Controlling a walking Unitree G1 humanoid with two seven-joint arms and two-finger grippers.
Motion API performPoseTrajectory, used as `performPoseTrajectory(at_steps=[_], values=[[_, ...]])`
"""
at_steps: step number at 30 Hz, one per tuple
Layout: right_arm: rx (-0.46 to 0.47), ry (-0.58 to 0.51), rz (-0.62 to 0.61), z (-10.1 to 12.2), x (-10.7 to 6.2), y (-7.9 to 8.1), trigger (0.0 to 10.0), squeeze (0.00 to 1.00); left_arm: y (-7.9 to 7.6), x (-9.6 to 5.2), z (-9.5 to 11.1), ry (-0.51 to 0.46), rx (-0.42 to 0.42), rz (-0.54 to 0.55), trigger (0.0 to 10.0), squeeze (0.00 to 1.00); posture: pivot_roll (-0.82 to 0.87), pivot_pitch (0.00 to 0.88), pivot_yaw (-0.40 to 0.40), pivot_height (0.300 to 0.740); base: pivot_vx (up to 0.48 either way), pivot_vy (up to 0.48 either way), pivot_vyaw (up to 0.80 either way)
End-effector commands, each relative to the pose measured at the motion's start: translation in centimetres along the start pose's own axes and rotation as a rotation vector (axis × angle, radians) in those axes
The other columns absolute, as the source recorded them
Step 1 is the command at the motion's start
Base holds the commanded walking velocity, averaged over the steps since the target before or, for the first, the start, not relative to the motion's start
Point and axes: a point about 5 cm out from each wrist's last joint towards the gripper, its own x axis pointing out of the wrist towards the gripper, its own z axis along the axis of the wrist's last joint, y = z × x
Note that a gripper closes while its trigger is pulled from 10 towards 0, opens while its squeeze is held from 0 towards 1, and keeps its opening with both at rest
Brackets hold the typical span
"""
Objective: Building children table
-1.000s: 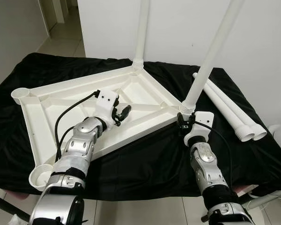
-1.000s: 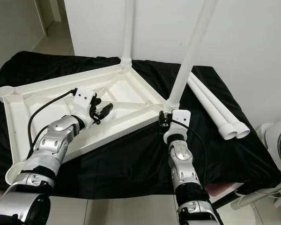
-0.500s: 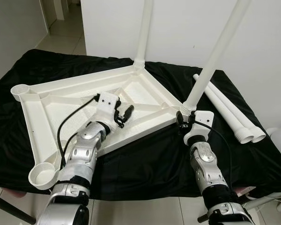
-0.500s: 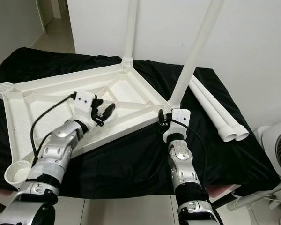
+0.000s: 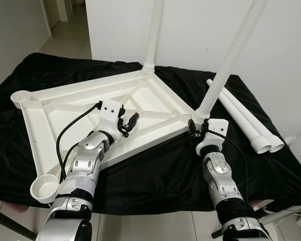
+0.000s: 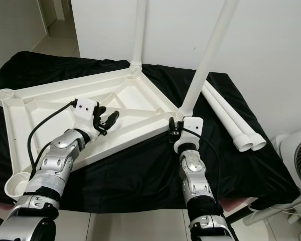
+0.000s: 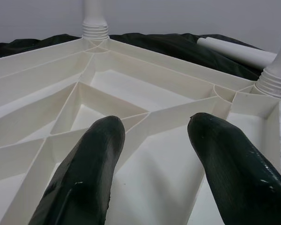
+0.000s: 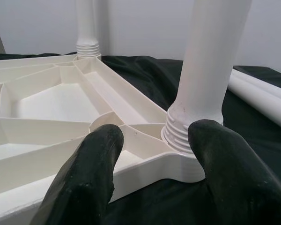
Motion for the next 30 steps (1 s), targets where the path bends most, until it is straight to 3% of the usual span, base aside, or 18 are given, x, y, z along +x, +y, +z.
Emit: performPoseTrajectory(at_steps=[1,18,30], values=[[-0.003,-0.001,-0.007,-0.2,-0.1,-0.1,10.0,0.0,-0.1,0.4,0.3,-0.008,0.01,0.052,10.0,0.0,0.03,0.0,-0.077,0.74,0.0,0.0,0.0],[-0.006,-0.05,-0.115,0.3,-1.8,-1.3,10.0,0.0,-3.3,3.0,0.9,0.006,-0.006,-0.122,10.0,0.0,-0.11,0.0,0.056,0.74,0.0,0.0,0.0],[-0.003,-0.039,-0.089,0.2,-1.7,-0.6,10.0,0.0,-2.6,2.7,0.6,0.008,0.004,-0.102,10.0,0.0,-0.08,0.0,0.038,0.74,0.0,0.0,0.0]])
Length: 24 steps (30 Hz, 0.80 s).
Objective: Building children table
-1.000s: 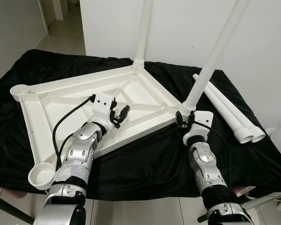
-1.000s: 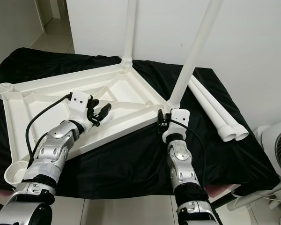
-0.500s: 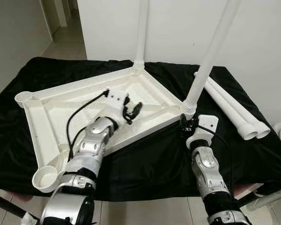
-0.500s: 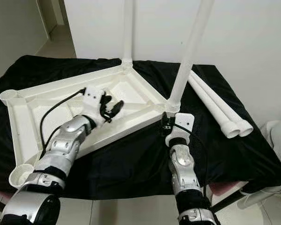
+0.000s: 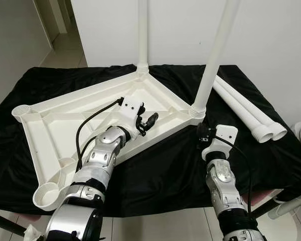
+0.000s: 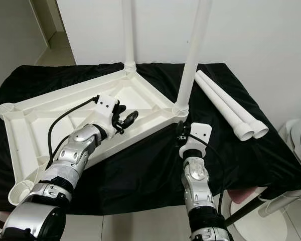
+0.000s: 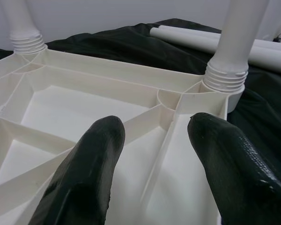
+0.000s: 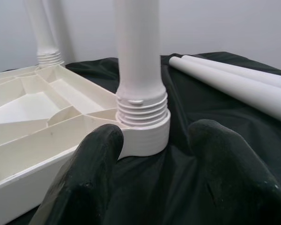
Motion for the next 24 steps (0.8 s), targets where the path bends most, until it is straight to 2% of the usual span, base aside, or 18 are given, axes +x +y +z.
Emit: performPoseTrajectory(at_steps=[1,9,13,15,18,24], values=[[0.002,-0.005,0.009,0.2,0.2,0.1,10.0,0.0,0.3,-0.1,-0.2,0.005,0.003,0.013,10.0,0.0,-0.07,0.0,0.036,0.74,0.0,0.0,0.0],[0.004,-0.002,0.018,0.2,0.3,0.3,10.0,0.0,0.6,-0.1,-0.2,0.001,0.022,0.042,10.0,0.0,-0.07,0.0,0.036,0.74,0.0,0.0,0.0],[-0.001,0.001,0.029,0.2,0.4,0.1,10.0,0.0,0.6,-0.2,-0.9,0.01,0.047,0.083,10.0,0.0,-0.07,0.0,0.006,0.74,0.0,0.0,0.0],[-0.003,0.001,0.036,0.2,0.5,0.0,10.0,0.0,0.7,-0.2,-1.1,0.009,0.038,0.103,10.0,0.0,-0.07,0.0,0.003,0.74,0.0,0.0,0.0],[-0.012,0.008,0.08,0.1,1.0,0.3,10.0,0.0,0.8,-0.1,-1.5,0.005,-0.035,0.164,10.0,0.0,-0.07,0.0,0.002,0.74,0.0,0.0,0.0],[0.008,0.017,0.075,0.1,1.4,0.4,10.0,0.0,0.7,-0.4,-2.1,0.015,-0.025,0.169,10.0,0.0,-0.04,0.0,-0.02,0.74,0.0,0.0,0.0]])
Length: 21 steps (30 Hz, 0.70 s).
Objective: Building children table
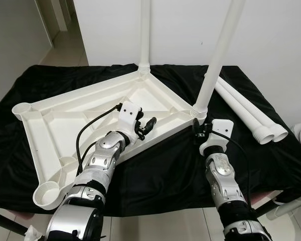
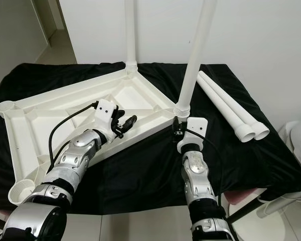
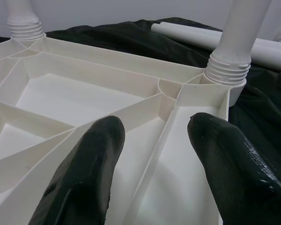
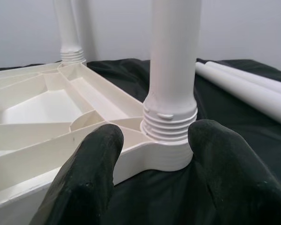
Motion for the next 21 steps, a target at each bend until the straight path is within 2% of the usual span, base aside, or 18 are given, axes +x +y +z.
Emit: performPoseTrajectory(at_steps=[1,4,6,7,8,10,12,13,14,15,18,19,21], values=[[0.014,0.01,-0.006,-0.2,0.1,0.0,10.0,0.0,0.9,-0.4,-0.6,0.013,0.006,0.158,10.0,0.0,-0.04,0.0,-0.021,0.74,0.0,0.0,0.0],[0.016,0.016,0.001,-0.3,0.1,0.3,10.0,0.0,1.2,-0.7,-0.6,0.014,0.028,0.15,10.0,0.0,-0.03,0.0,-0.026,0.74,0.0,0.0,0.0],[0.015,0.027,0.008,-0.6,0.1,0.4,10.0,0.0,2.2,-1.4,-0.5,0.014,0.052,0.141,10.0,0.0,-0.02,0.0,-0.031,0.74,0.0,0.0,0.0],[0.015,0.027,0.008,-0.6,0.1,0.4,10.0,0.0,2.2,-1.4,-0.5,0.014,0.052,0.141,10.0,0.0,-0.02,0.0,-0.031,0.74,0.0,0.0,0.0],[0.016,0.042,0.004,-1.0,-0.1,0.3,10.0,0.0,3.8,-2.4,-0.6,0.05,0.053,0.15,10.0,0.0,-0.02,0.0,-0.034,0.74,0.0,0.0,0.0],[0.016,0.042,0.004,-1.0,-0.1,0.3,10.0,0.0,3.8,-2.4,-0.6,0.05,0.053,0.15,10.0,0.0,-0.02,0.0,-0.034,0.74,0.0,0.0,0.0],[0.015,0.048,-0.005,-1.1,-0.1,0.1,10.0,0.0,6.3,-3.8,-0.6,0.1,0.112,0.211,10.0,0.0,-0.01,0.0,-0.033,0.74,0.0,0.0,0.0],[0.014,0.047,-0.007,-1.1,-0.1,0.0,10.0,0.0,7.0,-4.2,-0.6,0.114,0.129,0.225,10.0,0.0,-0.01,0.0,-0.034,0.74,0.0,0.0,0.0],[0.014,0.047,-0.007,-1.1,-0.1,0.0,10.0,0.0,7.0,-4.2,-0.6,0.114,0.129,0.225,10.0,0.0,-0.01,0.0,-0.034,0.74,0.0,0.0,0.0],[0.014,0.047,-0.008,-1.1,-0.1,-0.1,10.0,0.0,7.5,-4.8,-0.5,0.135,0.143,0.197,10.0,0.0,-0.01,0.0,-0.034,0.74,0.0,0.0,0.0],[0.014,0.047,-0.009,-1.1,-0.1,-0.1,10.0,0.0,7.8,-5.4,-0.6,0.16,0.182,0.151,10.0,0.0,0.0,0.0,-0.035,0.74,0.0,0.0,0.0],[0.014,0.049,-0.007,-1.2,-0.1,-0.1,10.0,0.0,8.3,-6.8,-1.1,0.23,0.24,0.071,10.0,0.0,0.0,0.0,-0.035,0.74,0.0,0.0,0.0],[0.014,0.049,-0.005,-1.2,-0.1,-0.1,10.0,0.0,8.9,-7.6,-1.3,0.261,0.281,0.077,10.0,0.0,0.0,0.0,-0.036,0.74,0.0,0.0,0.0]])
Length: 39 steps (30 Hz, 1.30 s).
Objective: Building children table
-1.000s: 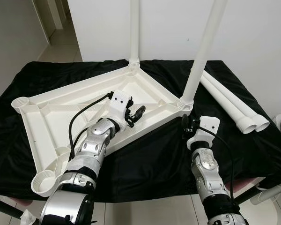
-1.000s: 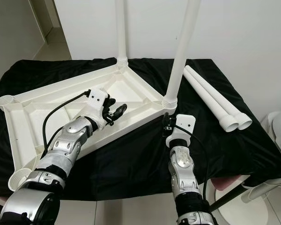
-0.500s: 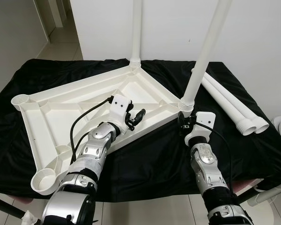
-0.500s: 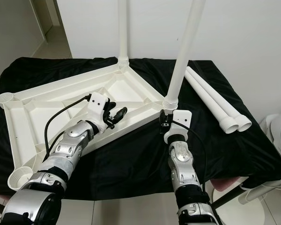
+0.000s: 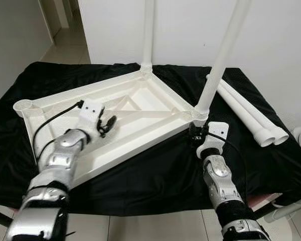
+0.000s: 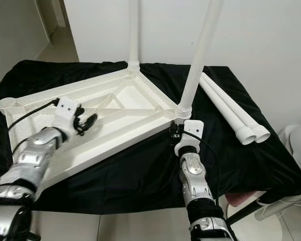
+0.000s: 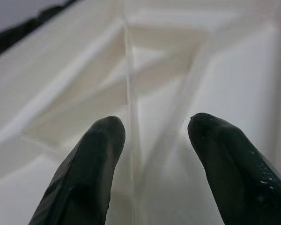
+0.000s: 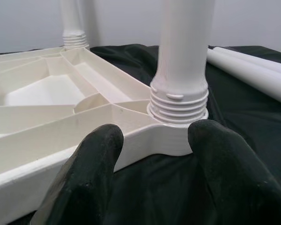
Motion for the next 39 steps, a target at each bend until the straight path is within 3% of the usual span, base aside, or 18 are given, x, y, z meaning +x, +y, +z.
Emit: performPoseTrajectory(at_steps=[1,3,6,14,17,18,19,21,22,23,25,26,29,30,32,36,39], values=[[0.004,0.001,-0.003,-0.1,0.0,0.0,10.0,0.0,-0.2,-0.2,-0.5,0.032,0.032,-0.035,10.0,0.0,0.0,0.0,-0.036,0.74,0.0,0.0,0.0],[0.005,0.001,-0.002,-0.1,0.0,0.0,10.0,0.0,0.2,-0.3,-0.7,0.049,0.04,-0.009,10.0,0.0,0.01,0.0,-0.034,0.74,0.0,0.0,0.0],[0.006,0.001,0.003,-0.2,-0.1,0.1,10.0,0.0,2.1,-1.4,-2.0,0.145,0.105,0.063,10.0,0.0,0.0,0.0,-0.034,0.74,0.0,0.0,0.0],[0.002,0.004,0.004,-0.4,-0.3,0.0,10.0,0.0,3.1,-3.4,-2.4,0.193,0.211,-0.028,10.0,0.0,0.01,0.0,-0.032,0.74,0.0,0.0,0.0],[-0.002,0.004,0.004,-0.4,-0.2,-0.1,10.0,0.0,1.0,-3.4,-2.9,0.212,0.288,-0.167,10.0,0.0,0.01,0.0,-0.032,0.74,0.0,0.0,0.0],[-0.002,0.004,0.004,-0.4,-0.2,-0.1,10.0,0.0,1.0,-3.4,-2.9,0.212,0.288,-0.167,10.0,0.0,0.01,0.0,-0.032,0.74,0.0,0.0,0.0],[-0.003,0.0,0.003,-0.3,-0.1,-0.1,10.0,0.0,-1.1,-2.9,-2.8,0.192,0.284,-0.263,10.0,0.0,0.01,0.0,-0.031,0.74,0.0,0.0,0.0],[-0.003,0.0,0.003,-0.3,-0.1,-0.1,10.0,0.0,-1.1,-2.9,-2.8,0.192,0.284,-0.263,10.0,0.0,0.01,0.0,-0.031,0.74,0.0,0.0,0.0],[-0.002,-0.002,0.002,-0.2,-0.1,-0.1,10.0,0.0,-2.0,-2.7,-2.7,0.178,0.272,-0.298,10.0,0.0,0.01,0.0,-0.032,0.74,0.0,0.0,0.0],[-0.002,-0.002,0.002,-0.2,-0.1,-0.1,10.0,0.0,-2.0,-2.7,-2.7,0.178,0.272,-0.298,10.0,0.0,0.01,0.0,-0.032,0.74,0.0,0.0,0.0],[-0.002,-0.002,0.0,-0.2,-0.1,-0.2,10.0,0.0,-4.8,-2.0,-2.3,0.14,0.253,-0.392,10.0,0.0,0.01,0.0,-0.032,0.74,0.0,0.0,0.0],[-0.002,-0.002,0.0,-0.2,-0.1,-0.2,10.0,0.0,-4.8,-2.0,-2.3,0.14,0.253,-0.392,10.0,0.0,0.01,0.0,-0.032,0.74,0.0,0.0,0.0],[-0.003,0.0,-0.003,-0.2,-0.1,-0.4,10.0,0.0,-9.1,0.0,-0.9,0.068,0.184,-0.44,10.0,0.0,0.01,0.0,-0.038,0.74,0.0,0.0,0.0],[-0.003,0.0,-0.003,-0.2,-0.1,-0.4,10.0,0.0,-9.1,0.0,-0.9,0.068,0.184,-0.44,10.0,0.0,0.01,0.0,-0.038,0.74,0.0,0.0,0.0],[-0.003,0.0,-0.003,-0.2,0.0,-0.4,10.0,0.0,-10.6,0.7,0.0,0.038,0.151,-0.452,10.0,0.0,0.0,0.0,-0.039,0.74,0.0,0.0,0.0],[-0.004,-0.001,-0.001,-0.2,0.0,-0.4,10.0,0.0,-11.3,1.1,0.8,0.008,0.134,-0.449,10.0,0.0,0.0,0.0,-0.041,0.74,0.0,0.0,0.0],[-0.006,-0.002,0.001,-0.1,0.1,-0.4,10.0,0.0,-10.0,1.6,1.8,-0.025,0.145,-0.359,10.0,0.0,0.0,0.0,-0.04,0.74,0.0,0.0,0.0]])
